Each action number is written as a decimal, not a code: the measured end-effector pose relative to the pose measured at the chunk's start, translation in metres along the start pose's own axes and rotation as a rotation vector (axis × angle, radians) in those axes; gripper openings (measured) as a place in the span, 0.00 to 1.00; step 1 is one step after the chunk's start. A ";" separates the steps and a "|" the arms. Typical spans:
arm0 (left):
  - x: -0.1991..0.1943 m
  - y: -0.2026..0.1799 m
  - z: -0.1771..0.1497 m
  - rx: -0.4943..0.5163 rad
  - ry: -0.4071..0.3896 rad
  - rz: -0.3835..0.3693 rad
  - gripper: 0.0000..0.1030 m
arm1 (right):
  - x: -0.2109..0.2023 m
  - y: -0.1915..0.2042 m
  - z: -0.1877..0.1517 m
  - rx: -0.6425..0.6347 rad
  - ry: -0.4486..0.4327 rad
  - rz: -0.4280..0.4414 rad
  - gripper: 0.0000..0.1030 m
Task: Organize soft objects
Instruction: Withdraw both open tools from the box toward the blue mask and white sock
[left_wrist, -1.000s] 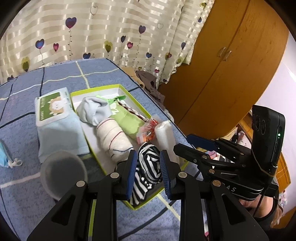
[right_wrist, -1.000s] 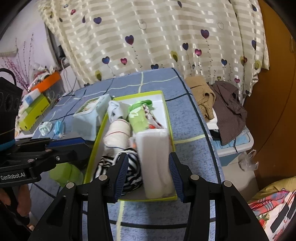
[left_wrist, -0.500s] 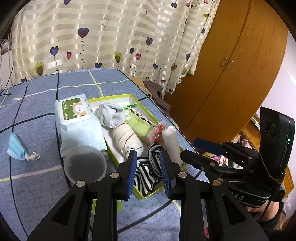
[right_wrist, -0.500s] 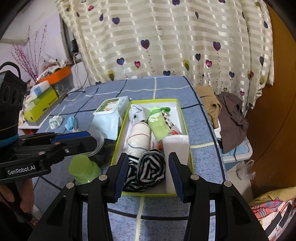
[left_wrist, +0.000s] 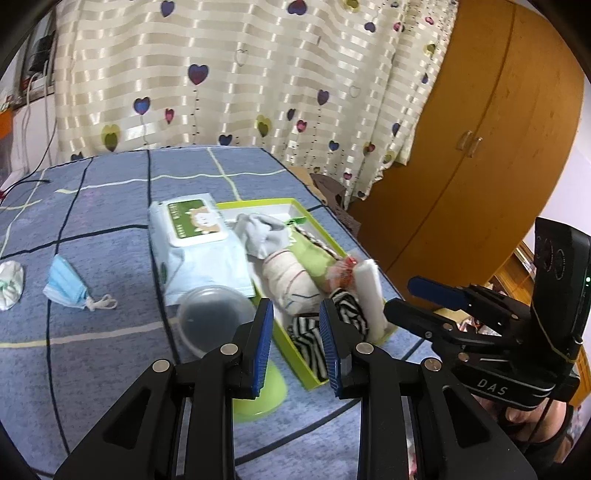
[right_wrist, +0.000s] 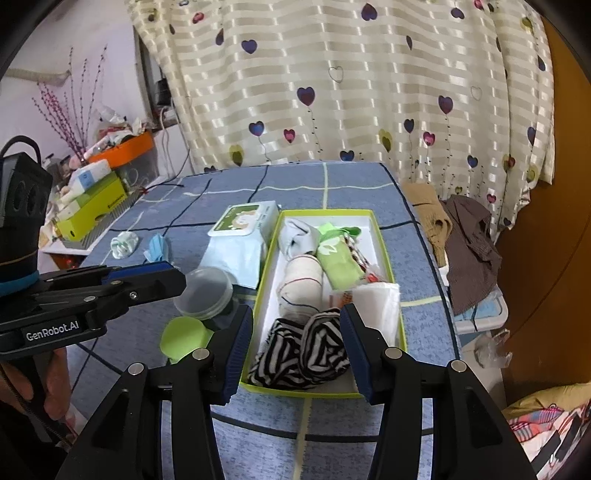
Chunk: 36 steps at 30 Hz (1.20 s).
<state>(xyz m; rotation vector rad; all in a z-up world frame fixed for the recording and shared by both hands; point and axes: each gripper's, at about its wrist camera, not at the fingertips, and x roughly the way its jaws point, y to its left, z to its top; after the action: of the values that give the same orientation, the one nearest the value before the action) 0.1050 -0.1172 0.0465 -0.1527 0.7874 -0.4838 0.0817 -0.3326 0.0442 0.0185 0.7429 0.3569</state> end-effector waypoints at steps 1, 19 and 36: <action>-0.001 0.003 -0.001 -0.005 0.000 0.005 0.26 | 0.002 0.003 0.001 -0.003 0.002 0.005 0.47; -0.031 0.059 -0.010 -0.084 -0.049 0.088 0.26 | 0.027 0.064 0.024 -0.112 0.016 0.075 0.47; -0.060 0.152 -0.017 -0.176 -0.076 0.259 0.26 | 0.089 0.158 0.058 -0.269 0.075 0.224 0.47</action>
<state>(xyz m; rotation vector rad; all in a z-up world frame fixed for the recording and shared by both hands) 0.1115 0.0459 0.0266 -0.2279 0.7627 -0.1627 0.1318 -0.1490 0.0509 -0.1679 0.7638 0.6719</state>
